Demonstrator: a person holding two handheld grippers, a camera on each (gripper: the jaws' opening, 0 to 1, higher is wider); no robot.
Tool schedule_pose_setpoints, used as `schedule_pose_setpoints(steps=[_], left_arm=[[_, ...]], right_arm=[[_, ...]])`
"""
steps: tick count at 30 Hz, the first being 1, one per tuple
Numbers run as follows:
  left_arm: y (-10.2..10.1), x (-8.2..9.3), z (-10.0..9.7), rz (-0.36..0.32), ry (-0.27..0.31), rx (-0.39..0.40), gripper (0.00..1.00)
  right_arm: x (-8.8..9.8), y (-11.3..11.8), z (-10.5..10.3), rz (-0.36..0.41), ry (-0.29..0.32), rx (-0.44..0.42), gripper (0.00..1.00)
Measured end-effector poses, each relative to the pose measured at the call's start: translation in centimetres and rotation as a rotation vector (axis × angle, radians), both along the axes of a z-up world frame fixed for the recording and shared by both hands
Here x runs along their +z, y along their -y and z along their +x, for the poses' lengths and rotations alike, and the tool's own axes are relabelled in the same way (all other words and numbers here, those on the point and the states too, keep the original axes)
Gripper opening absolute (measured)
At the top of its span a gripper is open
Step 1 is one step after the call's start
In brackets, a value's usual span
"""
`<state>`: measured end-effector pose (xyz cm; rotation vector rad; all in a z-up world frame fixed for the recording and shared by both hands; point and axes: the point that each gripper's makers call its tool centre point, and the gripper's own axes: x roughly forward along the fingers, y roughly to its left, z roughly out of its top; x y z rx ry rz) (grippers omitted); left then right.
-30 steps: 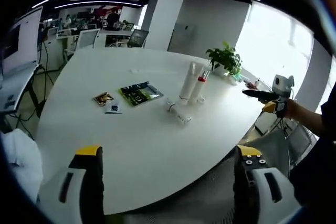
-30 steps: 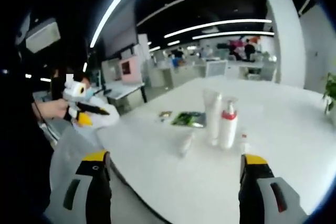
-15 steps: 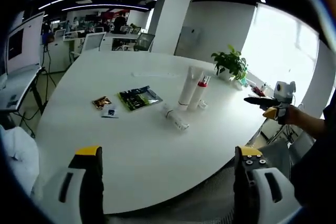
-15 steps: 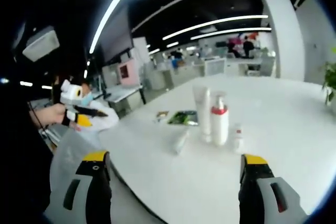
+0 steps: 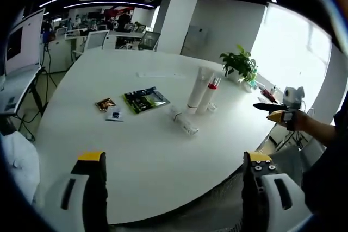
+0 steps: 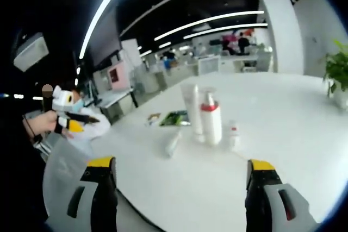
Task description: Arrange the skincare products in the storage area until every visible bottle or jar stands upright without overlapping.
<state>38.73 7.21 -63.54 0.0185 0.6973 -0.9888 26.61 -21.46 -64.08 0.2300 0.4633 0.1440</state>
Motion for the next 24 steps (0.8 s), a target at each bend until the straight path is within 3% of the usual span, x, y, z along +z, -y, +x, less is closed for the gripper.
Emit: schedule_pose_setpoints(steps=[8, 20, 24], left_arm=[[0.5, -0.7, 0.0, 0.004, -0.021, -0.003, 0.99], [0.1, -1.2, 1.0, 0.03, -0.029, 0.024, 0.99], [0.2, -1.5, 1.4, 0.036, -0.034, 0.033, 0.99]], right_arm=[[-0.1, 1.3, 0.9, -0.01, 0.002, -0.027, 0.9], [-2.5, 2.5, 3.6, 0.015, -0.023, -0.031, 0.85], [-3.5, 3.4, 4.3, 0.0, -0.039, -0.054, 0.77]])
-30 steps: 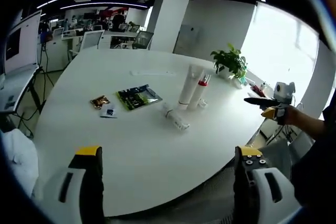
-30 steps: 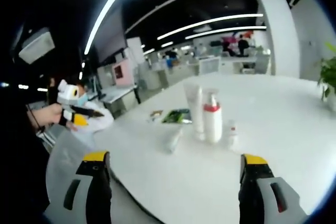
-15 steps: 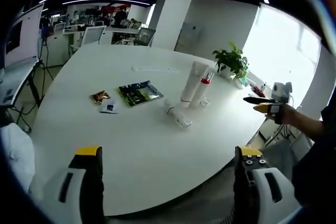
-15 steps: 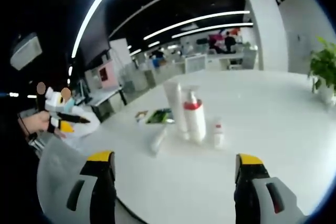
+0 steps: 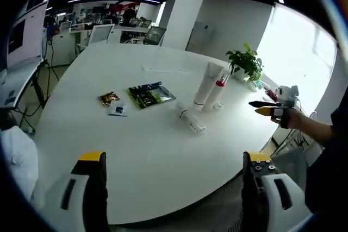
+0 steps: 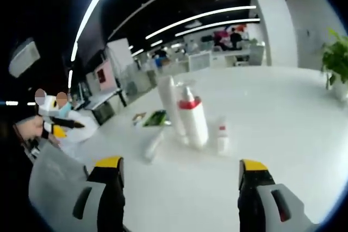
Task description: Arrange the skincare products in the storage area until every visible bottle or jar stands upright without overlapping.
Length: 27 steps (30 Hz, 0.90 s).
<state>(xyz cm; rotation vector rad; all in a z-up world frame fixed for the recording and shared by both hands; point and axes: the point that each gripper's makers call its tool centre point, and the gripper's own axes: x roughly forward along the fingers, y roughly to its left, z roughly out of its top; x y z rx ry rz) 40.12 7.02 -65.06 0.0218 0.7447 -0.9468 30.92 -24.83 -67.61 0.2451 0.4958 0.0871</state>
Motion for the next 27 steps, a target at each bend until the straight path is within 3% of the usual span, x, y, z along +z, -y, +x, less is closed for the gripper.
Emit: schedule_pose_setpoints(steps=[8, 27], left_arm=[[-0.5, -1.1, 0.5, 0.023, -0.021, 0.013, 0.98], [-1.5, -2.5, 1.0, 0.055, -0.06, 0.048, 0.97]], right_arm=[[-2.3, 1.5, 1.5, -0.079, -0.041, -0.013, 0.69], [-6.2, 4.0, 5.8, -0.148, -0.097, -0.008, 0.46]])
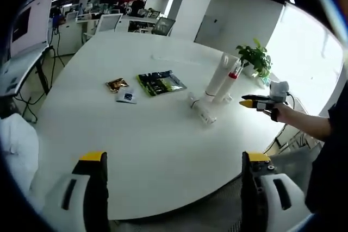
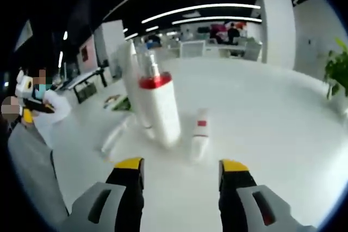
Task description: Arrange the skincare products in the storage area until every visible bottle or jar stands upright without overlapping.
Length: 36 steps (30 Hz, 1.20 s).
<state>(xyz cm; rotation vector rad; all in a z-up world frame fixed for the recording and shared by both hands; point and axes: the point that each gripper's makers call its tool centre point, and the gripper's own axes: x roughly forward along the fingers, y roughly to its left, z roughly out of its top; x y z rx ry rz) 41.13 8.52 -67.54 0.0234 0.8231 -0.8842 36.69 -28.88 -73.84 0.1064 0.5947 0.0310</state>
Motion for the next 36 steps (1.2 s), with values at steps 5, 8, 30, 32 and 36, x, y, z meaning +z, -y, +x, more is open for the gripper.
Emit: schedule_pose_setpoints(steps=[5, 8, 30, 32, 36], left_arm=[[0.2, -0.2, 0.1, 0.004, -0.006, 0.002, 0.96], [0.3, -0.3, 0.1, 0.002, -0.01, 0.005, 0.96], [-0.1, -0.7, 0.3, 0.013, -0.029, 0.023, 0.96], [-0.1, -0.8, 0.4, 0.013, -0.03, 0.026, 0.96], [0.0, -0.8, 0.4, 0.01, -0.032, 0.028, 0.96]], right_arm=[[-1.0, 1.2, 1.3, -0.022, -0.018, -0.012, 0.4], [-1.4, 1.7, 2.2, -0.034, -0.028, -0.015, 0.37], [-3.8, 2.5, 5.5, -0.125, -0.105, 0.013, 0.18], [-4.0, 2.6, 5.6, -0.122, -0.12, 0.01, 0.15], [-4.2, 2.7, 5.6, -0.148, -0.14, 0.013, 0.12]])
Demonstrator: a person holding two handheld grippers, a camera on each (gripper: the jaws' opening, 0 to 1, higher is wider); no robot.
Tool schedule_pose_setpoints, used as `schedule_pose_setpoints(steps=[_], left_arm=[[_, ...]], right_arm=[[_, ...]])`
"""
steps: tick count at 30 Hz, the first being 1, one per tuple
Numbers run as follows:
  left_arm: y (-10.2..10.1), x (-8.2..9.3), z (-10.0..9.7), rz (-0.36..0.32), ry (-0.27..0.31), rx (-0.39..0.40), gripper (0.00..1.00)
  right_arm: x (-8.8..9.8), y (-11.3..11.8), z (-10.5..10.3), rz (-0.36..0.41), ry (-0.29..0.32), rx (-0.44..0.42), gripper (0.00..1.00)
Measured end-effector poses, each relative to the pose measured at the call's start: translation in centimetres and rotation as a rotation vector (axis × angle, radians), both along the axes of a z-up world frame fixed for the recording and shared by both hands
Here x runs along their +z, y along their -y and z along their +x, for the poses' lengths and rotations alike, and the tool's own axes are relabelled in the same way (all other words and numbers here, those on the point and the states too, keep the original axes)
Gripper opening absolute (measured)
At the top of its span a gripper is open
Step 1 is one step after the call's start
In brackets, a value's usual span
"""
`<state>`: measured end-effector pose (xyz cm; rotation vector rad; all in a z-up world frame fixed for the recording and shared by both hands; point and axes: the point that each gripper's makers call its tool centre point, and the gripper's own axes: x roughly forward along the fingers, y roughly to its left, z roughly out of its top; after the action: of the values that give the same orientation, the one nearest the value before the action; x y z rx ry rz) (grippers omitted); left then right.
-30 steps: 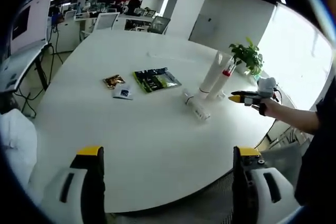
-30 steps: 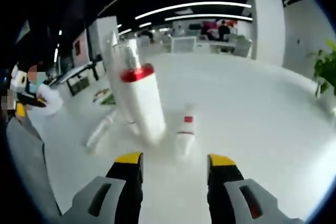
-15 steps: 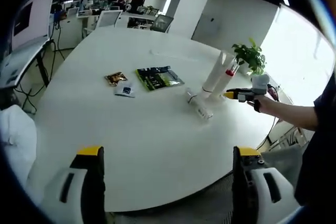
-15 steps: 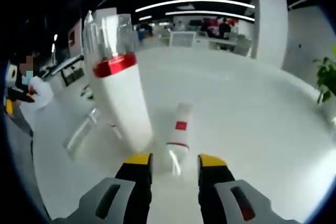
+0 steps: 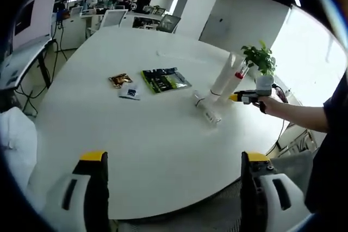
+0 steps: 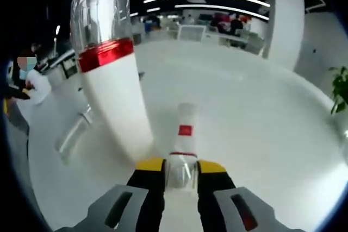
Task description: Arrange the skincare products in the storage area until every visible bottle or jar stands upright without overlapping.
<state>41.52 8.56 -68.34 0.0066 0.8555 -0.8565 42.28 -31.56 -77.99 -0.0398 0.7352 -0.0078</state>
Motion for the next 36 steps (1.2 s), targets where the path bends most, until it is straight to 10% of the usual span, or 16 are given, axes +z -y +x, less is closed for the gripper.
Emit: schedule_pose_setpoints(steps=[17, 36], left_arm=[[0.7, 1.0, 0.0, -0.025, 0.024, -0.026, 0.96], [3.4, 3.0, -1.7, -0.104, 0.052, -0.153, 0.95]], right_arm=[[2.8, 1.5, -1.5, -0.082, 0.005, 0.017, 0.1], [7.4, -0.2, -11.7, -0.154, -0.002, 0.081, 0.1]])
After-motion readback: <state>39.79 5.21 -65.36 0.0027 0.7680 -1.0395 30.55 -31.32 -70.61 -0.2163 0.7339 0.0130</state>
